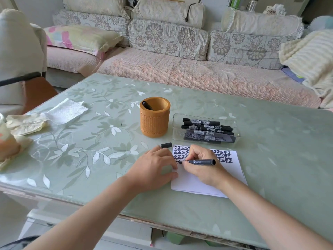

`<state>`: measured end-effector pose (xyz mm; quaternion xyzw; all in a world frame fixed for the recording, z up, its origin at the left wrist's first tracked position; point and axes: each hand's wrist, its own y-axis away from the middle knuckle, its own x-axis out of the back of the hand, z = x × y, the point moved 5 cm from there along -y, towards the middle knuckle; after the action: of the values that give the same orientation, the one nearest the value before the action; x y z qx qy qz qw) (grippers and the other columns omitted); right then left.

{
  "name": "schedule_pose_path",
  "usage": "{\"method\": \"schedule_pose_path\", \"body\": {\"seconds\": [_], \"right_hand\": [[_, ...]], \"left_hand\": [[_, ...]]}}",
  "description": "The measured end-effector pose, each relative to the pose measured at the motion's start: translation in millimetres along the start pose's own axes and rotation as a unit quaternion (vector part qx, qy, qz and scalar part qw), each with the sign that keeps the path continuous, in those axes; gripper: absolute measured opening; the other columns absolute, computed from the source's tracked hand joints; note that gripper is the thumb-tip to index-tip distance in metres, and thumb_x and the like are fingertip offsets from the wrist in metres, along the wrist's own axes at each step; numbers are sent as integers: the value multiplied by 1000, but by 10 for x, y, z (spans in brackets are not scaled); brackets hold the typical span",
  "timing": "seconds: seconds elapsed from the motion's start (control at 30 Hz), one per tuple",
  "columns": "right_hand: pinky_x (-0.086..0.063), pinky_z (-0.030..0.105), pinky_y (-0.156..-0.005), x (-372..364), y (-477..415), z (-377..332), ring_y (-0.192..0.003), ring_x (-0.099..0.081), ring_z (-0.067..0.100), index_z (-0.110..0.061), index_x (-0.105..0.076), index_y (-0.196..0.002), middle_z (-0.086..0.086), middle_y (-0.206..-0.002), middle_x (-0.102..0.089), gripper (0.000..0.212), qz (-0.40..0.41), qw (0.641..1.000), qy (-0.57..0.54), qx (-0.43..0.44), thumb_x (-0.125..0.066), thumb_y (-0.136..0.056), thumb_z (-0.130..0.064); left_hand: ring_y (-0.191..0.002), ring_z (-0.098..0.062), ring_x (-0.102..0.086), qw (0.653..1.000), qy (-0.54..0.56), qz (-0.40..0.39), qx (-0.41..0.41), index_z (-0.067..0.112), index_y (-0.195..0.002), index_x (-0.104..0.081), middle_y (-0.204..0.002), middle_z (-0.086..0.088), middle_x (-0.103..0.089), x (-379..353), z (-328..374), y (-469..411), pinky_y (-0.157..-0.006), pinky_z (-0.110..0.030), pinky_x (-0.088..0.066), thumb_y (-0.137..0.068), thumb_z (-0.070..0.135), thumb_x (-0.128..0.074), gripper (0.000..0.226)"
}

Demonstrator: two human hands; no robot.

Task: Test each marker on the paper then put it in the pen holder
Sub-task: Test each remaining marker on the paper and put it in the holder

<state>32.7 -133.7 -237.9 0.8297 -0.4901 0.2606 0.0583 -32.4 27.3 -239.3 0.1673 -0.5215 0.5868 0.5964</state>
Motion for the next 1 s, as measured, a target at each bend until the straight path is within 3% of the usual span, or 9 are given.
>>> {"method": "schedule_pose_path", "body": {"seconds": [0.2,0.4,0.57,0.7,0.83,0.9,1.0], "right_hand": [[-32,27,-53,-5,-8,7,-56,-41,8,-14,-47,-65,-11,-59,-50,21,1,1000,-14,-5,-67,-73,-13],[-33,24,-53,71,-20,36,-53,-43,10,-20,-53,-67,0,-60,-53,15,50,993,-106,-14,-66,-74,-16],[-39,23,-59,129,-18,-58,-56,-50,4,-26,-69,-84,-15,-65,-59,21,46,995,-85,-4,-69,-86,-5],[-46,24,-61,221,-37,-144,-57,-52,11,-28,-72,-102,-8,-77,-70,30,24,998,-64,4,-57,-95,-4],[-43,17,-57,263,-67,-180,-66,-52,13,-27,-65,-120,3,-94,-69,53,-37,998,-56,7,-43,-94,13],[-46,25,-54,265,-81,-173,-69,-54,16,-32,-66,-116,2,-97,-65,55,-56,995,-77,-26,-35,-98,10],[-48,28,-54,284,-79,-210,-64,-59,19,-25,-69,-106,-2,-95,-55,50,-78,995,-47,-29,-30,-99,5]], "left_hand": [[-91,0,-42,1000,-2,3,-2,32,-88,-68,-98,17,-58,7,-2,-5,-77,-27,-47,-79,50,-62,21],[-94,-2,-46,1000,-1,-6,4,34,-88,-69,-97,18,-58,-4,-21,-29,-77,-30,-49,-78,51,-63,21],[-92,1,-47,1000,7,-11,16,34,-88,-69,-95,17,-59,45,-48,-96,-73,-25,-46,-81,44,-66,13],[-91,-11,-52,994,-36,78,71,28,-94,-67,-91,13,-57,180,-136,-178,-66,-34,-50,-88,30,-64,8],[-105,-19,-52,981,-77,94,153,20,-115,-65,-108,4,-59,162,-276,-227,-76,-37,-51,-91,28,-60,25],[-113,-20,-48,976,-92,64,187,21,-125,-60,-117,4,-57,100,-329,-246,-82,-39,-51,-93,33,-56,34],[-115,-20,-45,974,-96,33,204,23,-125,-61,-119,4,-55,39,-379,-272,-88,-39,-47,-94,36,-55,35]]}}
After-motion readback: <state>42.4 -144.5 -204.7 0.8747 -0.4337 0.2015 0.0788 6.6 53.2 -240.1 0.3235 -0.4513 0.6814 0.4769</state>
